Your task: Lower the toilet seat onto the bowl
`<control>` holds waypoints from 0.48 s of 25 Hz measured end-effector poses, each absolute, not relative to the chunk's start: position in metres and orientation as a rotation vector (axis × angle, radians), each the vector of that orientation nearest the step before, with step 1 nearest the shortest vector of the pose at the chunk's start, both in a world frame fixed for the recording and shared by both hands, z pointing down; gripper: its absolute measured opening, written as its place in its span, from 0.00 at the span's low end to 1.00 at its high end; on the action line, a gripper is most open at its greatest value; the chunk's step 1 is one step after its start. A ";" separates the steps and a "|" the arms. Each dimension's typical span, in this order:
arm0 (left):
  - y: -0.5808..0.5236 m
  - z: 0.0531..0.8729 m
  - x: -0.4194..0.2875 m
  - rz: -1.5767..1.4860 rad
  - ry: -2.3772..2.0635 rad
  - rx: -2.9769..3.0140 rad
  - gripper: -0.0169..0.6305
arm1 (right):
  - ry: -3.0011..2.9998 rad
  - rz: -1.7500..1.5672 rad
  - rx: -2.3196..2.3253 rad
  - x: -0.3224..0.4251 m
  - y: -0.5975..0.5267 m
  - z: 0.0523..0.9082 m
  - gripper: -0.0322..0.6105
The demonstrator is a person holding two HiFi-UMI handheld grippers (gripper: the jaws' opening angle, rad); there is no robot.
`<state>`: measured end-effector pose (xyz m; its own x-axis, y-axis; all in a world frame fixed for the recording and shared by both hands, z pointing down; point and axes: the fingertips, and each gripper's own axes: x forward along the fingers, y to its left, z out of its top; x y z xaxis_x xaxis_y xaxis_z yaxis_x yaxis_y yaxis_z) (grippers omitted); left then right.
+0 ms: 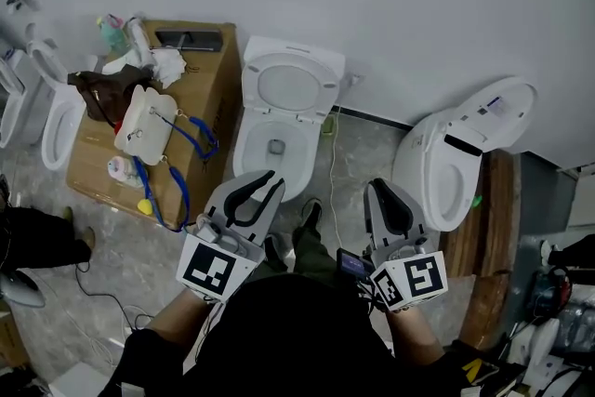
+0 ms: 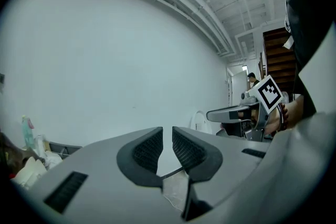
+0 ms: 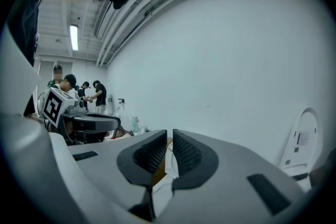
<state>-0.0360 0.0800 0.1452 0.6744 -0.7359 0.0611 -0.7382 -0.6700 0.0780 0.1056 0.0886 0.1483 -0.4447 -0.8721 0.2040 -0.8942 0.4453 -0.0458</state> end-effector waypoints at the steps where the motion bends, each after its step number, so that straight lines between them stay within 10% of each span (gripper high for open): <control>1: 0.075 0.146 -0.036 0.044 -1.236 2.788 0.13 | -2.540 0.212 1.558 0.105 0.083 0.149 0.13; 12: 0.002 0.151 -0.019 0.116 -1.306 2.814 0.13 | -2.534 0.161 1.394 0.111 -0.011 0.179 0.14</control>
<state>-0.0194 0.0018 0.1510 0.6436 -0.7609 0.0832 -0.7636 -0.6457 0.0021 0.1111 -0.0110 0.1794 -0.5138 -0.8161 0.2647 -0.8430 0.5375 0.0210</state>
